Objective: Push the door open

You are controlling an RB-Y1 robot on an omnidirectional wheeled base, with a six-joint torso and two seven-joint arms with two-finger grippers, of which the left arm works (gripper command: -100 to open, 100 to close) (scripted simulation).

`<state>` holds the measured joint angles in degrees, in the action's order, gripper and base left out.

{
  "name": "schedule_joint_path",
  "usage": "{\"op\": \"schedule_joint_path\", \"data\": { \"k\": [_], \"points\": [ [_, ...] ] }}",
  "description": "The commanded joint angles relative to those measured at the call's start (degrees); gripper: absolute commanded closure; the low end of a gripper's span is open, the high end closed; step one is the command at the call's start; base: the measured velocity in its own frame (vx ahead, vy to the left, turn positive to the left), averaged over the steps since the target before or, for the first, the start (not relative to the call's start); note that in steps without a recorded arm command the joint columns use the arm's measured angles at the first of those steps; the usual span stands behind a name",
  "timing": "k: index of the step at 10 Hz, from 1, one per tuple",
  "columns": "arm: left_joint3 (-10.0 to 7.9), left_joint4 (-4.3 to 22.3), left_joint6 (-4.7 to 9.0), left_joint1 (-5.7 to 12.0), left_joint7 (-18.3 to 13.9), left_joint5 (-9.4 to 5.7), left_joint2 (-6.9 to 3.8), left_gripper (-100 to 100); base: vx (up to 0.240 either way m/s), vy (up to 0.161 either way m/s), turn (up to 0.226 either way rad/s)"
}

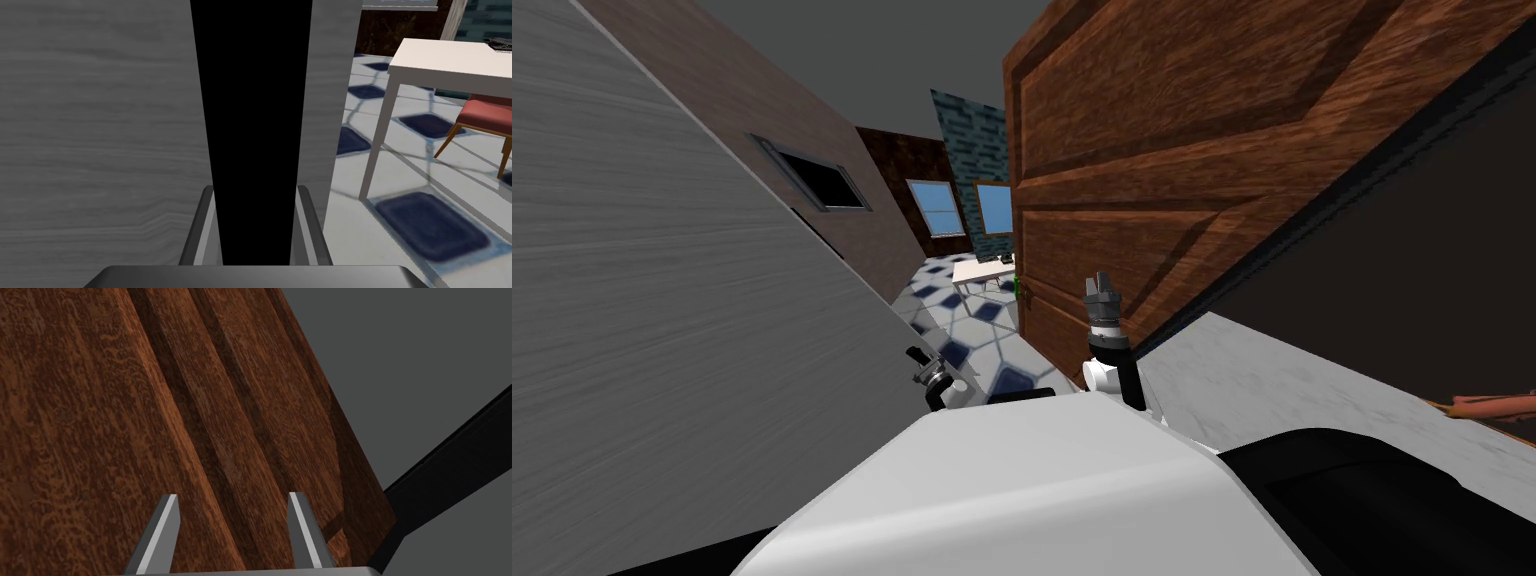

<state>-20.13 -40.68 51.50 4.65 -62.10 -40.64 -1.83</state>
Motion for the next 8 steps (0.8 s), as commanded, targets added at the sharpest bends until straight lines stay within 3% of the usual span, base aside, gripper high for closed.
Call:
{"op": "schedule_joint_path", "data": {
  "k": [1, 8],
  "points": [
    [-0.89, -0.83, 0.3, -0.09, 0.51, -0.45, -0.88, 100, 0.186, 0.111, 0.054],
    [-3.86, -0.59, 1.52, 0.22, 1.93, -2.42, -2.09, 100, 0.164, 0.112, 0.074]
  ]
}}
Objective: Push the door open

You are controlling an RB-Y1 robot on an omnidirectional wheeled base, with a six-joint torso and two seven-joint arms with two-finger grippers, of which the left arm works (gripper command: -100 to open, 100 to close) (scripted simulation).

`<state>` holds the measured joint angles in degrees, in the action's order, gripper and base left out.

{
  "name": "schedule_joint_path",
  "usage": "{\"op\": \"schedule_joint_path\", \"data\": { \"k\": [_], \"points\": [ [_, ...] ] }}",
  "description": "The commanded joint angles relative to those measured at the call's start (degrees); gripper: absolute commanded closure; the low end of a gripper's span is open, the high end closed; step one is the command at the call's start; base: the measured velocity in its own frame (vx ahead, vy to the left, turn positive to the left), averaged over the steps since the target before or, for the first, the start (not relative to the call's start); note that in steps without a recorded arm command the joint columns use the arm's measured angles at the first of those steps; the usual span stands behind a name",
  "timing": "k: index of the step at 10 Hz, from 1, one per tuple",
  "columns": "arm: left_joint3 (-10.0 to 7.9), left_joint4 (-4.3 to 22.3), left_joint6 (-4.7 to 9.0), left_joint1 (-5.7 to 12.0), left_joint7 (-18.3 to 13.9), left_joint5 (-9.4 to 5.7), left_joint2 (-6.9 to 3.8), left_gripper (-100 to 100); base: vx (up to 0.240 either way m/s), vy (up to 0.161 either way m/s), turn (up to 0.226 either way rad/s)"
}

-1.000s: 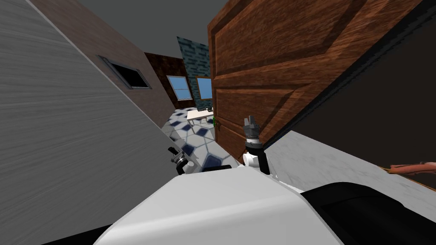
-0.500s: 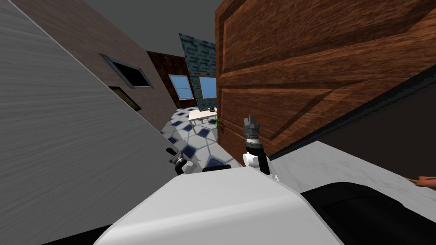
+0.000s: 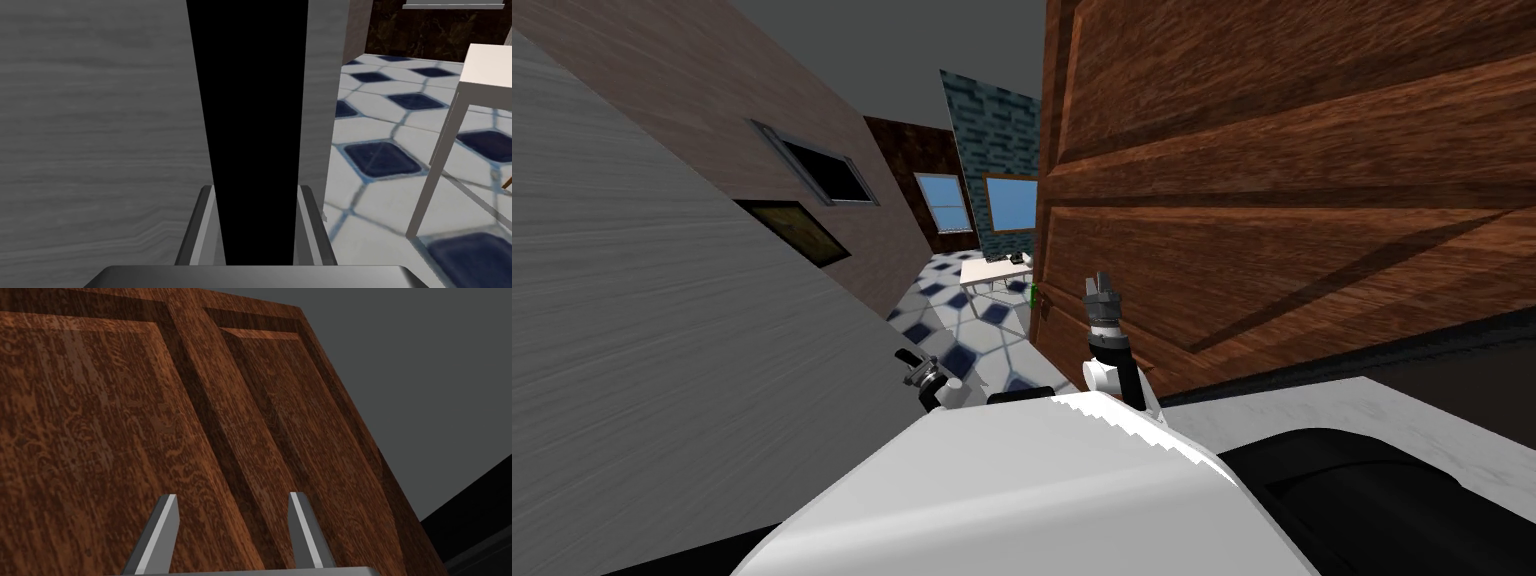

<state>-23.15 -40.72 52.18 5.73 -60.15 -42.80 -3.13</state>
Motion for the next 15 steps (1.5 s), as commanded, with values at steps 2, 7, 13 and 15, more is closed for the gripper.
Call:
{"op": "schedule_joint_path", "data": {
  "k": [2, 7, 13, 15],
  "points": [
    [-1.47, -0.49, 1.1, -0.8, 0.28, -0.68, -0.9, 100, 0.15, 0.11, 0.057],
    [-3.7, -0.32, 2.03, -0.56, 1.35, -2.17, -0.83, 100, 0.151, 0.096, 0.081],
    [-6.28, -0.12, 3.09, -0.3, 2.58, -3.88, 0.05, 100, 0.124, 0.067, 0.067],
    [-7.14, -0.05, 3.45, -0.21, 3.0, -4.45, 0.6, 100, 0.203, 0.046, 0.086]
  ]
}}
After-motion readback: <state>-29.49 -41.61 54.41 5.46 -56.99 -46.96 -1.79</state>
